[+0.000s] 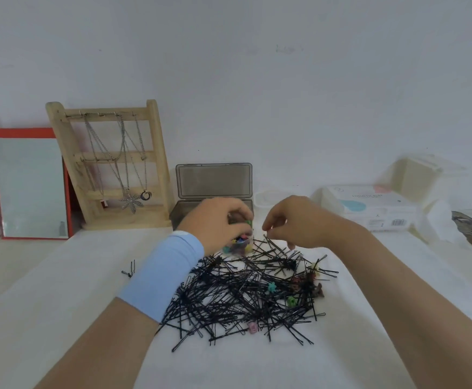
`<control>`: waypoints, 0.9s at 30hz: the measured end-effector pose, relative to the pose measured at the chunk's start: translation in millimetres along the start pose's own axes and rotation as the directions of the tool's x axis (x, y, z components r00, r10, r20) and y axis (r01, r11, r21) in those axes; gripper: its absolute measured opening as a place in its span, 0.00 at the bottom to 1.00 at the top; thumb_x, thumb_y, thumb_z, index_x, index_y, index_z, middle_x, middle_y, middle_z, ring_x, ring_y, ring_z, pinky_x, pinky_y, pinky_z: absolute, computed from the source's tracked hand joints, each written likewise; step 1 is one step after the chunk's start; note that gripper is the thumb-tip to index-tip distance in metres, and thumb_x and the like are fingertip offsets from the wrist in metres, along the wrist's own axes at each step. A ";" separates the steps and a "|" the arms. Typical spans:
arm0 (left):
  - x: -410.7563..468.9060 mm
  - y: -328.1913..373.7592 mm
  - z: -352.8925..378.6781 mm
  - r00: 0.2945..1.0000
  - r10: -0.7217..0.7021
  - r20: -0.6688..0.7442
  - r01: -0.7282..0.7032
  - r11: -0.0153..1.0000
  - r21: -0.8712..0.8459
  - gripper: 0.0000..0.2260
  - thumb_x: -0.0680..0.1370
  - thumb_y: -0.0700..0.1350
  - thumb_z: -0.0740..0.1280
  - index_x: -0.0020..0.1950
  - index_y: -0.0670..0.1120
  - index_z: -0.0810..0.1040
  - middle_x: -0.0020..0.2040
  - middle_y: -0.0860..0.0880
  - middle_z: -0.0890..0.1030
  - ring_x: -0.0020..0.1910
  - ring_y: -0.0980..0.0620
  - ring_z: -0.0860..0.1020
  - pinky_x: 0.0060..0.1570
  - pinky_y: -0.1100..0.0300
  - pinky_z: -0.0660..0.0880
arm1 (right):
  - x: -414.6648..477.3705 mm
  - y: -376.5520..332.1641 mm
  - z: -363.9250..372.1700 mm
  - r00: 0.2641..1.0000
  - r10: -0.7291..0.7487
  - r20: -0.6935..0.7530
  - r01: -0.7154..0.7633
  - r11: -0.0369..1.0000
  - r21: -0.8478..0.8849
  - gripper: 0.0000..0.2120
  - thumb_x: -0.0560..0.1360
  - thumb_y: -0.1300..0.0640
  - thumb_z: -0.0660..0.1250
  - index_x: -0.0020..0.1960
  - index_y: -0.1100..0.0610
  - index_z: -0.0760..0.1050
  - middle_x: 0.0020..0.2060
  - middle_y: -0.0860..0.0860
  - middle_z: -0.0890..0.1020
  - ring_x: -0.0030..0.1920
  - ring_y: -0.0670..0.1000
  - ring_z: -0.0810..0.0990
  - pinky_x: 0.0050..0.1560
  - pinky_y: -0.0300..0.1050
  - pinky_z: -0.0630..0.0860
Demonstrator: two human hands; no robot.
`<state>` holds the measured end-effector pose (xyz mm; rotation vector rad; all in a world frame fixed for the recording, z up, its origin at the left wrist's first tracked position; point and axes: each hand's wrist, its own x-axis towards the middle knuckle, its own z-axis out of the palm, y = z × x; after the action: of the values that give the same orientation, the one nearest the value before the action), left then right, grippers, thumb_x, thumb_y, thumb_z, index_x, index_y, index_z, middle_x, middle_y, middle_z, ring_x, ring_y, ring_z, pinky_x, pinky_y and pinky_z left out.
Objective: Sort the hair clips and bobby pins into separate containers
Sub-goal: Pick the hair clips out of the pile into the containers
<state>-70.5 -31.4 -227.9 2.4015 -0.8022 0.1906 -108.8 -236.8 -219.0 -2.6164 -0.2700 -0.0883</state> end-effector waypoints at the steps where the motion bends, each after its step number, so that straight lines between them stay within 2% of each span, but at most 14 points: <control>1: -0.3 -7.6 -4.5 0.998 -0.016 -0.062 0.020 0.997 0.070 0.05 0.75 0.51 0.71 0.47 0.62 0.80 0.40 0.66 0.81 0.38 0.68 0.76 0.41 0.65 0.74 | 3.2 -2.7 6.3 0.998 -0.029 -0.051 0.030 1.000 0.008 0.03 0.74 0.56 0.72 0.45 0.48 0.83 0.37 0.43 0.83 0.28 0.39 0.80 0.33 0.29 0.71; 3: -1.6 -21.6 -5.5 0.991 -0.049 -0.122 0.067 0.987 0.145 0.06 0.76 0.51 0.69 0.50 0.63 0.81 0.42 0.67 0.80 0.42 0.67 0.76 0.45 0.61 0.75 | 10.4 -8.7 20.2 0.986 -0.076 -0.145 0.076 0.997 -0.006 0.04 0.74 0.54 0.72 0.49 0.49 0.84 0.39 0.43 0.82 0.34 0.39 0.78 0.34 0.25 0.67; 5: -2.1 -27.0 1.5 0.989 -0.085 -0.119 0.101 0.986 0.132 0.09 0.76 0.51 0.69 0.54 0.63 0.81 0.44 0.67 0.81 0.46 0.65 0.77 0.50 0.59 0.77 | 14.6 -11.2 31.6 0.975 -0.109 -0.196 0.112 0.994 0.003 0.08 0.75 0.56 0.71 0.53 0.49 0.84 0.41 0.41 0.81 0.37 0.35 0.75 0.36 0.25 0.65; 7: -2.6 -30.4 7.2 0.990 -0.085 -0.116 0.105 0.980 0.172 0.13 0.76 0.52 0.69 0.60 0.63 0.79 0.50 0.65 0.82 0.52 0.61 0.78 0.53 0.57 0.77 | 16.6 -12.7 38.4 0.969 -0.115 -0.216 0.124 0.992 0.028 0.10 0.76 0.58 0.70 0.56 0.48 0.82 0.43 0.41 0.82 0.38 0.33 0.73 0.38 0.25 0.65; 9: -1.8 -31.8 8.3 0.992 -0.048 -0.118 0.074 0.970 0.233 0.14 0.76 0.52 0.69 0.62 0.62 0.78 0.56 0.62 0.80 0.55 0.57 0.77 0.56 0.54 0.76 | 16.5 -12.1 36.3 0.972 -0.103 -0.213 0.113 0.993 0.035 0.11 0.76 0.59 0.69 0.56 0.47 0.81 0.44 0.42 0.82 0.39 0.35 0.74 0.39 0.26 0.65; 10: -1.4 -31.1 6.7 0.993 -0.032 -0.116 0.058 0.971 0.231 0.13 0.76 0.52 0.69 0.60 0.62 0.78 0.55 0.62 0.79 0.54 0.58 0.76 0.54 0.54 0.76 | 15.4 -12.0 31.8 0.977 -0.098 -0.191 0.105 0.994 0.028 0.10 0.76 0.59 0.69 0.55 0.48 0.81 0.44 0.43 0.82 0.40 0.37 0.76 0.39 0.27 0.66; 12: -1.3 -26.7 2.6 0.997 -0.019 -0.080 0.030 0.990 0.137 0.06 0.75 0.52 0.70 0.50 0.63 0.79 0.47 0.64 0.80 0.45 0.66 0.76 0.46 0.59 0.75 | 11.2 -12.4 17.2 0.991 -0.100 -0.090 0.098 0.995 -0.031 0.07 0.75 0.59 0.70 0.48 0.48 0.82 0.41 0.41 0.81 0.41 0.40 0.78 0.39 0.30 0.69; 14: -2.3 -14.9 0.7 1.000 0.009 0.030 -0.010 0.999 0.037 0.02 0.74 0.52 0.71 0.43 0.61 0.80 0.39 0.66 0.81 0.37 0.70 0.75 0.39 0.65 0.70 | 3.7 -12.7 -0.7 0.994 -0.075 0.075 0.081 0.993 -0.080 0.08 0.73 0.59 0.73 0.43 0.46 0.83 0.36 0.39 0.82 0.36 0.37 0.79 0.36 0.29 0.70; 17: -6.8 9.5 6.4 0.949 0.115 0.293 -0.112 0.993 -0.027 0.01 0.73 0.52 0.73 0.43 0.58 0.84 0.37 0.67 0.80 0.34 0.71 0.75 0.33 0.76 0.66 | -8.9 -11.9 -19.3 0.931 0.072 0.357 -0.002 0.981 -0.193 0.07 0.69 0.57 0.75 0.42 0.44 0.84 0.35 0.42 0.85 0.27 0.38 0.78 0.29 0.28 0.70; 19: -9.6 19.8 15.5 0.894 0.156 0.419 -0.168 0.986 -0.008 0.04 0.73 0.52 0.74 0.46 0.59 0.85 0.39 0.66 0.81 0.36 0.71 0.75 0.34 0.79 0.66 | -14.2 -12.3 -19.6 0.865 0.198 0.461 -0.036 0.941 -0.337 0.08 0.67 0.52 0.77 0.43 0.42 0.84 0.36 0.44 0.86 0.31 0.41 0.81 0.35 0.33 0.74; 21: -11.8 23.3 24.9 0.858 0.154 0.490 -0.194 0.981 0.030 0.07 0.73 0.54 0.73 0.50 0.60 0.85 0.43 0.66 0.81 0.39 0.70 0.76 0.38 0.78 0.66 | -16.1 -14.1 -13.0 0.816 0.275 0.509 -0.033 0.901 -0.433 0.11 0.65 0.49 0.78 0.47 0.42 0.84 0.32 0.39 0.84 0.37 0.43 0.85 0.37 0.38 0.74; 22: -12.4 23.8 28.6 0.848 0.145 0.510 -0.197 0.979 0.049 0.08 0.73 0.54 0.73 0.51 0.60 0.84 0.44 0.66 0.80 0.41 0.67 0.77 0.43 0.74 0.70 | -16.0 -14.7 -9.6 0.813 0.283 0.510 -0.022 0.889 -0.458 0.13 0.65 0.48 0.78 0.49 0.43 0.85 0.31 0.38 0.83 0.38 0.43 0.85 0.37 0.38 0.74; 25: -13.9 22.8 31.3 0.846 0.111 0.521 -0.178 0.981 0.081 0.08 0.72 0.54 0.74 0.50 0.58 0.85 0.47 0.65 0.81 0.46 0.63 0.77 0.52 0.60 0.76 | -13.9 -14.3 -4.4 0.849 0.280 0.448 -0.025 0.868 -0.495 0.14 0.63 0.44 0.79 0.48 0.43 0.85 0.32 0.38 0.83 0.37 0.43 0.83 0.36 0.38 0.76; 27: -13.5 20.5 27.8 0.854 0.110 0.508 -0.168 0.983 0.070 0.07 0.72 0.54 0.75 0.48 0.57 0.85 0.45 0.64 0.81 0.44 0.67 0.77 0.49 0.63 0.75 | -12.6 -11.5 -3.4 0.860 0.281 0.427 -0.039 0.869 -0.494 0.13 0.62 0.42 0.79 0.44 0.43 0.85 0.31 0.38 0.83 0.36 0.43 0.82 0.37 0.39 0.77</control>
<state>-94.8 -53.8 -244.6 2.5317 -1.2303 -0.3658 -123.6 -230.9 -211.9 -3.1023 -0.2089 0.6634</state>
